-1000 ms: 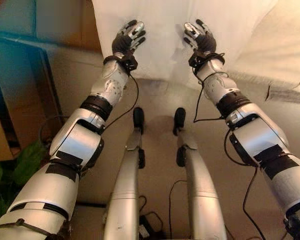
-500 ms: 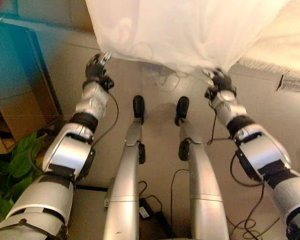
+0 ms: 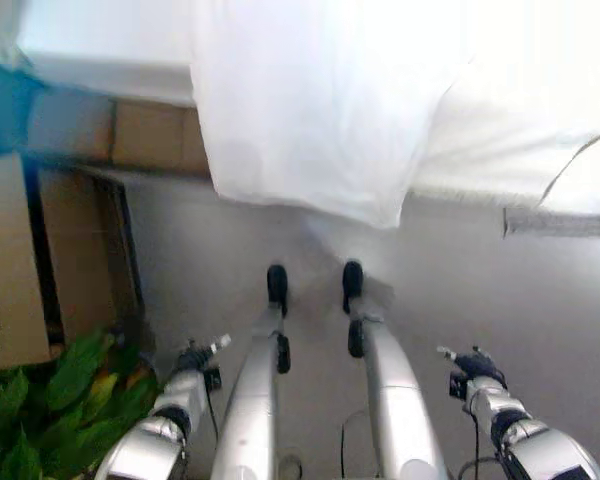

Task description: Make the bed

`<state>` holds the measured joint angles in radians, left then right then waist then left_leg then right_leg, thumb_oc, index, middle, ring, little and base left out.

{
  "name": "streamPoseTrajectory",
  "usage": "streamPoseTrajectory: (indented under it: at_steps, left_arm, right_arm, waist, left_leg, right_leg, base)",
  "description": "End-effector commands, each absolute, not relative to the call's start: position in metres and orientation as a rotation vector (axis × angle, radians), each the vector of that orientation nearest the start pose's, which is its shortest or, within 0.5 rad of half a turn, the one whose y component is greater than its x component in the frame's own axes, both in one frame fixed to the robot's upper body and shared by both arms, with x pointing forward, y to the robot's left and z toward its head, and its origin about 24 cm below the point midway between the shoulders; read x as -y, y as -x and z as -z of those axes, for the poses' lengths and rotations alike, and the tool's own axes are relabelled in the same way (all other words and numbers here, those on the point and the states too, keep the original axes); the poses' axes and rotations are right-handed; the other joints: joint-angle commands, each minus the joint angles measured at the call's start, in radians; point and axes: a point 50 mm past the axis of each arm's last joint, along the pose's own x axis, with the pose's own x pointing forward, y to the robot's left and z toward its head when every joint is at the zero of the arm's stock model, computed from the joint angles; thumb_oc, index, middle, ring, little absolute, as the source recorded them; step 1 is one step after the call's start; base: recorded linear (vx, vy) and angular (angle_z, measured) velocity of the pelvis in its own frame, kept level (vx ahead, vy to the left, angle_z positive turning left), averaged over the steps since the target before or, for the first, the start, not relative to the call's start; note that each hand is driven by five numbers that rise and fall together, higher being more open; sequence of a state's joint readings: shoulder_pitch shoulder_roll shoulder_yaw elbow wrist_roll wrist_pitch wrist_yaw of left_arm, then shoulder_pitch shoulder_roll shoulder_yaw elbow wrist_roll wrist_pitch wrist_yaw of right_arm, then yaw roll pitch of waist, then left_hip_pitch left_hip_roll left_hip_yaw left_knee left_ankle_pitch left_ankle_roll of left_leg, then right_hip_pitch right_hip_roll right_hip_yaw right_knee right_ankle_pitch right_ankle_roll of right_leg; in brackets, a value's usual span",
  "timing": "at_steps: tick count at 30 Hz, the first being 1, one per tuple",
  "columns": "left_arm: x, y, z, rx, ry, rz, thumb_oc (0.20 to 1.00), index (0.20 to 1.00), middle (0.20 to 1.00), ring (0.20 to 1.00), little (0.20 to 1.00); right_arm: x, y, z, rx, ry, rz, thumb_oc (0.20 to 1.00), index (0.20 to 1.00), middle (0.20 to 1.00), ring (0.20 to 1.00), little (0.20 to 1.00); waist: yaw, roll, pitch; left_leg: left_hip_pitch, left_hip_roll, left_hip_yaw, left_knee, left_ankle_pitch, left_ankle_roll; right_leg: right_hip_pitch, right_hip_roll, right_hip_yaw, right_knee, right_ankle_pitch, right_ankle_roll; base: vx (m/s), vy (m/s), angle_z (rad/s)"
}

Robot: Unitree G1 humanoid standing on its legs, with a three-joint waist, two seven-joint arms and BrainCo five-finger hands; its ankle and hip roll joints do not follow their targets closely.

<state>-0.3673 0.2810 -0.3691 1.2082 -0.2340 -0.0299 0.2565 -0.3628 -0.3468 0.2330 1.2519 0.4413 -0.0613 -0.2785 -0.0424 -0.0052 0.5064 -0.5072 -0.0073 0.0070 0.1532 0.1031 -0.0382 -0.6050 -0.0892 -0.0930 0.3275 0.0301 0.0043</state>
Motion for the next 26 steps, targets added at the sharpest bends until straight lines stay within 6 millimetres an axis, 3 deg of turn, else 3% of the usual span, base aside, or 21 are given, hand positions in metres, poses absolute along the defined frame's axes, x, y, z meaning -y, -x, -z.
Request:
streamPoseTrajectory:
  at_steps: [1,4,7,8,10,15,21,26]
  left_arm:
    - [-0.225,-0.224,0.105,-0.768,-0.677,-0.020,1.000,1.000,1.000,1.000,1.000]
    - [-0.227,-0.196,0.122,-0.861,-0.573,-0.030,1.000,1.000,1.000,1.000,1.000]
    - [-0.228,-0.184,0.128,-0.912,-0.535,-0.046,1.000,1.000,1.000,1.000,1.000]
    - [-0.230,-0.166,0.137,-0.981,-0.501,-0.035,1.000,1.000,1.000,1.000,1.000]
    - [-0.231,-0.153,0.143,-1.025,-0.494,-0.027,1.000,1.000,1.000,1.000,1.000]
    - [-0.232,-0.116,0.156,-1.151,-0.414,-0.073,1.000,1.000,1.000,1.000,1.000]
    - [-0.229,-0.107,0.160,-1.195,-0.486,0.067,1.000,1.000,1.000,1.000,1.000]
    - [-0.227,-0.105,0.161,-1.209,-0.465,0.083,1.000,1.000,1.000,1.000,1.000]
  right_arm:
    - [0.277,-0.203,0.103,-0.856,0.406,0.319,1.000,1.000,1.000,1.000,1.000]
    - [0.268,-0.186,0.116,-0.927,0.568,0.152,1.000,1.000,1.000,1.000,1.000]
    - [0.263,-0.176,0.123,-0.970,0.551,0.126,1.000,1.000,1.000,1.000,1.000]
    - [0.260,-0.167,0.128,-1.000,0.538,0.098,1.000,1.000,1.000,1.000,1.000]
    - [0.257,-0.154,0.135,-1.046,0.514,0.086,1.000,1.000,1.000,1.000,1.000]
    - [0.250,-0.122,0.149,-1.161,0.481,0.043,1.000,1.000,1.000,1.000,1.000]
    - [0.252,-0.101,0.156,-1.267,0.537,-0.053,1.000,1.000,1.000,1.000,1.000]
    - [0.249,-0.098,0.158,-1.281,0.515,-0.063,1.000,1.000,1.000,1.000,1.000]
  waist:
    - [-0.013,0.030,-0.065]
    - [0.008,0.023,-0.143]
    - [0.015,0.018,-0.194]
    - [0.018,0.012,-0.245]
    - [0.023,0.008,-0.300]
    - [0.036,-0.004,-0.394]
    - [0.040,-0.015,-0.456]
    - [0.038,-0.017,-0.479]
  left_leg:
    - [0.136,-0.061,0.008,-0.074,-0.008,-0.004]
    - [0.251,-0.059,0.004,-0.135,-0.002,-0.009]
    - [0.312,-0.059,0.005,-0.168,-0.002,-0.013]
    - [0.372,-0.055,0.016,-0.198,-0.007,-0.016]
    - [0.426,-0.051,0.026,-0.224,-0.014,-0.018]
    - [0.519,-0.052,0.034,-0.240,-0.044,-0.007]
    - [0.573,-0.051,0.041,-0.240,-0.067,0.001]
    - [0.590,-0.049,0.041,-0.240,-0.073,0.006]
  right_leg:
    - [0.214,0.044,-0.040,-0.138,-0.009,0.072]
    - [0.342,0.055,-0.043,-0.228,0.004,0.085]
    - [0.411,0.060,-0.050,-0.284,0.018,0.093]
    - [0.473,0.067,-0.055,-0.330,0.027,0.099]
    - [0.527,0.073,-0.058,-0.373,0.034,0.104]
    - [0.623,0.081,-0.047,-0.406,0.028,0.105]
    - [0.670,0.087,-0.038,-0.403,0.017,0.097]
    - [0.685,0.087,-0.036,-0.398,0.011,0.095]
  base:
    - [0.13,-0.093,0.13]
    - [0.13,-0.095,0.09]
    - [0.09,-0.053,0.08]
    - [0.12,-0.027,0.15]
    - [0.15,-0.017,0.01]
    - [0.09,0.000,-0.03]
    - [0.05,0.006,0.00]
    - [0.01,0.002,0.00]
